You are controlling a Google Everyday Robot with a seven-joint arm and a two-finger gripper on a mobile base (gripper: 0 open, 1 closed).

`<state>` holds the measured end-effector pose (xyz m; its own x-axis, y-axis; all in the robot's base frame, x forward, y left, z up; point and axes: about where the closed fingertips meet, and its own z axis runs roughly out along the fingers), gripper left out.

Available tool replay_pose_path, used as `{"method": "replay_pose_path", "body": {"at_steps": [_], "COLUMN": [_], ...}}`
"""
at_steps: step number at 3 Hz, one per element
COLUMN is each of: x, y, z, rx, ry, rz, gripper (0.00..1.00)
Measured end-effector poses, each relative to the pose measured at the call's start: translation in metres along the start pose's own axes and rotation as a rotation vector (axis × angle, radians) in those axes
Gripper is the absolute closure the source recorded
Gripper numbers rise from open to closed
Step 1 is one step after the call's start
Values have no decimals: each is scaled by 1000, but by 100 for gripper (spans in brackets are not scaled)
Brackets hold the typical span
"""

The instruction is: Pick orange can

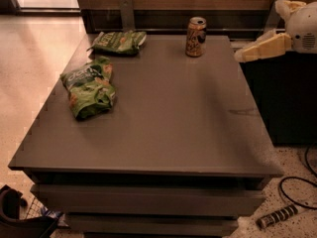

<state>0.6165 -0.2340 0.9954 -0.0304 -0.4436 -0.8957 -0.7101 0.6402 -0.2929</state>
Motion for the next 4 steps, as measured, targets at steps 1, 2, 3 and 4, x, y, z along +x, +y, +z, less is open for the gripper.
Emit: {"method": "replay_pose_path", "body": {"at_steps": [1, 2, 3, 4], "x": [-16, -16, -5, 9], "y": [-16, -16, -36, -58], "z": [24, 24, 52, 94], "rx": [37, 37, 44, 29], "ry": [-121, -121, -149, -183], "rz": [47, 47, 96, 153], "gripper": [0, 0, 0, 0]}}
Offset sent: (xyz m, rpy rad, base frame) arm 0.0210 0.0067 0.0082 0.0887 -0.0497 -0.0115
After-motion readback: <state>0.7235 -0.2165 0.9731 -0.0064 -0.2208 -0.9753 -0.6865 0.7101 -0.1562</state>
